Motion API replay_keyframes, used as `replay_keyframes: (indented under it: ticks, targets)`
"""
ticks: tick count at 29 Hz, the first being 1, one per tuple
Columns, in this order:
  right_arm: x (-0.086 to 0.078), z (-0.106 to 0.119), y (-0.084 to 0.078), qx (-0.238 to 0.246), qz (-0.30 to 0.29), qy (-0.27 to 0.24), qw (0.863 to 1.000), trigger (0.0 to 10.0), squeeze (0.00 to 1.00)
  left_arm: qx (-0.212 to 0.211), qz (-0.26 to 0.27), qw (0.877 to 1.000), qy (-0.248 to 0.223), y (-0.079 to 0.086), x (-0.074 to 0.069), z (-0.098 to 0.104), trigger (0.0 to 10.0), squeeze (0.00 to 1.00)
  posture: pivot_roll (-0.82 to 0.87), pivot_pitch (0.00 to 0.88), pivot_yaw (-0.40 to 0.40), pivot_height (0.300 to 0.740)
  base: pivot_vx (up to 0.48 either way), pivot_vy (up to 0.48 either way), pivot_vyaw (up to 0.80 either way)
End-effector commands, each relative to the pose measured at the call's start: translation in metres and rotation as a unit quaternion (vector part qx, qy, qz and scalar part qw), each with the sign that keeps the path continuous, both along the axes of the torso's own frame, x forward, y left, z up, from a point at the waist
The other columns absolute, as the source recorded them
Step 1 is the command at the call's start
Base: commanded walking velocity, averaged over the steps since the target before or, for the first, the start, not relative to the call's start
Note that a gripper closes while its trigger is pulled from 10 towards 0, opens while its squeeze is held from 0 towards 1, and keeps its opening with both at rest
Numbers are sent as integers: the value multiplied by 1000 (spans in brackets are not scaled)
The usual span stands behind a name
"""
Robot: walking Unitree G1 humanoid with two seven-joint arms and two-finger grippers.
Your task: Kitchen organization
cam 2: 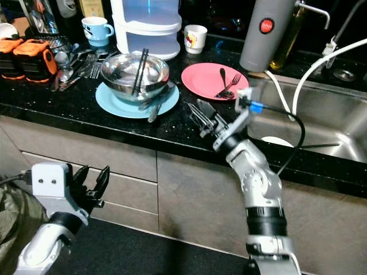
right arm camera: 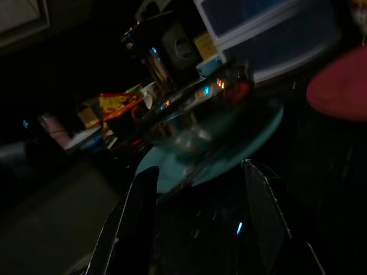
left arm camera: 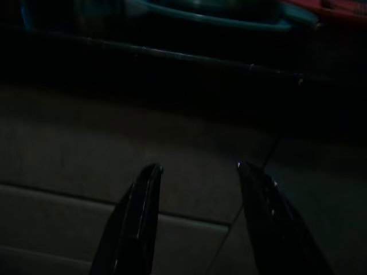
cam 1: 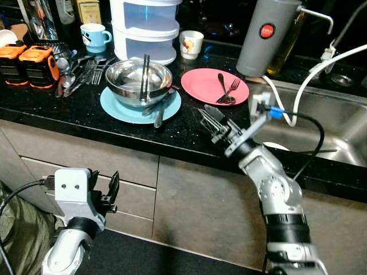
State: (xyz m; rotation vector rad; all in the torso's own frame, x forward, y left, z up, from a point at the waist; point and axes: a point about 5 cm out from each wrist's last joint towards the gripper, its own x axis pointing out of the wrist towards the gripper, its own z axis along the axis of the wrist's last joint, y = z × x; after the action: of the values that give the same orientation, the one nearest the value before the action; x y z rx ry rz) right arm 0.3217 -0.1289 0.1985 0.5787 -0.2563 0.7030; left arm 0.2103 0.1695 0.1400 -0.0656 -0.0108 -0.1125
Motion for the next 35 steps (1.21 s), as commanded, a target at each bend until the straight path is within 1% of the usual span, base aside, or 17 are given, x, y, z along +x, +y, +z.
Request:
replay_keyframes:
  ticks: [1,3,8,12,14,16,18,20,24,25,26,27,29,31,32,33,35]
  targets:
    - [-7,-4,-3,17,6,12,1000,10000,0,6,-3,1000,6,-1,-2,0,10000,0,169,39,-61,740,0,0,0]
    - [-15,-12,-2,20,10,25,999,10000,0,7,0,1000,6,0,-2,0,10000,0,170,40,-63,740,0,0,0]
    - [-24,-19,0,35,-2,50,998,10000,0,7,6,1000,9,0,-3,-1,10000,0,166,47,-65,740,0,0,0]
    - [-19,-12,10,63,12,35,997,10000,0,5,7,1000,8,-3,0,-1,10000,0,154,50,-63,740,0,0,0]
    - [-18,-5,15,111,47,32,992,10000,0,2,6,1000,5,-6,1,0,10000,0,156,47,-64,740,0,0,0]
    - [-23,-8,19,126,99,35,986,10000,0,3,2,1000,4,-9,1,-1,10000,0,165,49,-70,740,0,0,0]
    - [-36,-7,21,118,173,20,978,10000,0,6,-1,1000,4,-10,1,-2,10000,0,165,49,-70,740,0,0,0]
    - [-47,-3,19,110,224,2,968,10000,0,5,-1,1000,5,-10,0,-3,10000,0,156,54,-70,740,0,0,0]
    - [-72,4,6,97,325,-27,940,10000,0,4,-3,1000,6,-10,-1,-3,10000,0,149,54,-67,740,0,0,0]
    - [-77,2,3,79,344,-30,935,10000,0,4,-5,1000,5,-10,-1,-3,10000,0,149,54,-64,740,0,0,0]
    - [-77,2,3,79,344,-30,935,10000,0,4,-5,1000,5,-10,-1,-3,10000,0,149,54,-64,740,0,0,0]
    - [-84,-10,-5,10,362,-12,932,10000,0,2,-12,1000,6,-11,-1,-3,10000,0,147,55,-61,740,0,0,0]
    - [-88,-19,-13,-39,374,4,927,10000,0,1,-18,1000,6,-11,-1,-3,10000,0,144,57,-59,740,0,0,0]
    - [-93,-24,-23,-70,385,17,920,10000,0,0,-23,1000,6,-10,-1,-2,10000,0,139,60,-56,740,0,0,0]
    - [-93,-24,-23,-70,385,17,920,10000,0,0,-23,1000,6,-10,-1,-2,10000,0,139,60,-56,740,0,0,0]
    - [-98,-28,-38,-106,390,38,914,10000,0,6,-27,1000,6,-8,-1,-1,10000,0,139,60,-56,740,0,0,0]
    - [-109,-40,-57,-168,407,78,895,10000,0,10,-28,1000,5,-4,-1,0,10000,0,133,66,-54,740,0,0,0]
